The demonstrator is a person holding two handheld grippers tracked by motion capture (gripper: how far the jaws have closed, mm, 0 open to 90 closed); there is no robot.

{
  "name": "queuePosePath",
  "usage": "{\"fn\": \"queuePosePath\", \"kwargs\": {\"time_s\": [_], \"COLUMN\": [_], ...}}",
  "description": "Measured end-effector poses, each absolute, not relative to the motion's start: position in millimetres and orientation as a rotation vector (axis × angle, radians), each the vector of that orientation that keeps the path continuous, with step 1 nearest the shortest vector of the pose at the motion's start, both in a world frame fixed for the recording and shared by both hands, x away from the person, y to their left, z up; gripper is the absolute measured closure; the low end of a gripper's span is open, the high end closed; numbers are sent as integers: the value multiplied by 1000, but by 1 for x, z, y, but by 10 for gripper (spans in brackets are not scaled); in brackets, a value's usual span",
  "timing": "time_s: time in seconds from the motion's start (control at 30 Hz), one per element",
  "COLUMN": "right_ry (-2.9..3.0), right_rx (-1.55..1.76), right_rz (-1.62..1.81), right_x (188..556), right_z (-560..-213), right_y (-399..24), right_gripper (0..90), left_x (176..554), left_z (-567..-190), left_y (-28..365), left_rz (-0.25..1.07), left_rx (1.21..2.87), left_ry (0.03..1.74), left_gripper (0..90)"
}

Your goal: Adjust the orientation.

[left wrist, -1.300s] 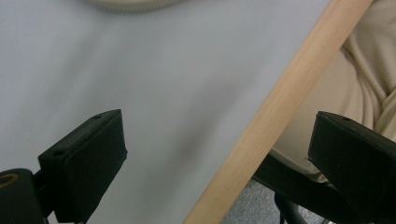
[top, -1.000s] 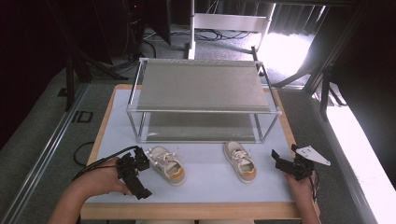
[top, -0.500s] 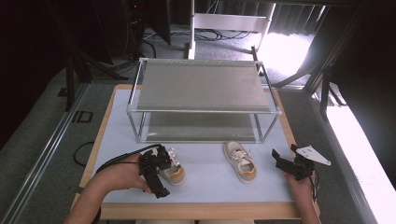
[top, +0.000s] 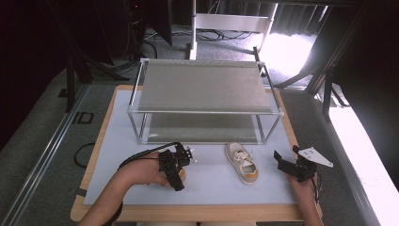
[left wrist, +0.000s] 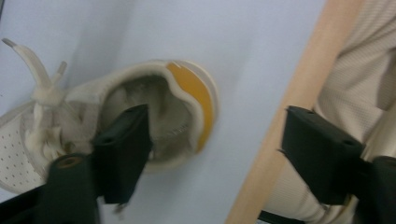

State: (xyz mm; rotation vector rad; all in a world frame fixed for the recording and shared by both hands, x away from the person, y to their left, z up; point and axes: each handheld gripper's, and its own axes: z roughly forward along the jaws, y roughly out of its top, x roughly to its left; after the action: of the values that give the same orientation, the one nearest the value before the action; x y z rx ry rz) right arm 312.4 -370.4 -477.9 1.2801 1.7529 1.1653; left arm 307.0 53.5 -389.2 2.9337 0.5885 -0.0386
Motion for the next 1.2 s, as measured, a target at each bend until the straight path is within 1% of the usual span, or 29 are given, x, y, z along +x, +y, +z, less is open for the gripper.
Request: {"fn": "queuePosePath", "kwargs": {"time_s": [0.1, 0.17, 0.2, 0.3, 0.5, 0.57, 0.6, 0.63, 0.67, 0.77, 0.83, 0.97, 1.0, 1.03, 1.1, 1.2], "right_ry": [1752, 1752, 1752, 1752, 1755, 1754, 1755, 1755, 1755, 1755, 1755, 1756, 1756, 1757, 1756, 1755], "right_rx": [1282, 1283, 1283, 1284, 1282, 1283, 1284, 1284, 1283, 1285, 1285, 1285, 1285, 1285, 1285, 1285], "right_rz": [1168, 1169, 1169, 1169, 1169, 1168, 1167, 1167, 1164, 1163, 1163, 1161, 1161, 1161, 1162, 1164], "right_x": [312, 312, 312, 312, 312, 312, 313, 313, 313, 313, 313, 313, 313, 313, 313, 313], "right_z": [-478, -478, -478, -478, -478, -478, -478, -478, -478, -478, -478, -478, -478, -478, -478, -478], "right_y": [-371, -371, -371, -371, -371, -371, -371, -371, -370, -370, -370, -370, -370, -370, -370, -370], "right_gripper": [150, 150, 150, 152, 153, 153, 153, 153, 153, 154, 154, 154, 154, 154, 154, 154], "left_x": [313, 317, 319, 324, 329, 329, 329, 329, 326, 322, 318, 308, 308, 304, 299, 295], "left_z": [-396, -401, -404, -411, -422, -422, -421, -421, -420, -419, -416, -410, -410, -407, -405, -405], "left_y": [50, 48, 47, 45, 43, 43, 43, 43, 41, 40, 39, 29, 29, 23, 17, 8], "left_rz": [-31, -50, -51, -88, -171, -203, -230, -230, -213, -217, -223, -179, -179, -160, -150, -165], "left_rx": [2952, 2956, 2964, 2974, 2976, 2973, 2969, 2969, 3005, 3046, 3053, 3049, 3049, 3050, 3053, 3072], "left_ry": [616, 638, 655, 679, 685, 669, 656, 656, 572, 462, 385, 189, 189, 107, 1, -74], "left_gripper": [360, 417, 419, 464, 571, 637, 688, 728, 736, 758, 766, 783, 784, 784, 783, 781]}}
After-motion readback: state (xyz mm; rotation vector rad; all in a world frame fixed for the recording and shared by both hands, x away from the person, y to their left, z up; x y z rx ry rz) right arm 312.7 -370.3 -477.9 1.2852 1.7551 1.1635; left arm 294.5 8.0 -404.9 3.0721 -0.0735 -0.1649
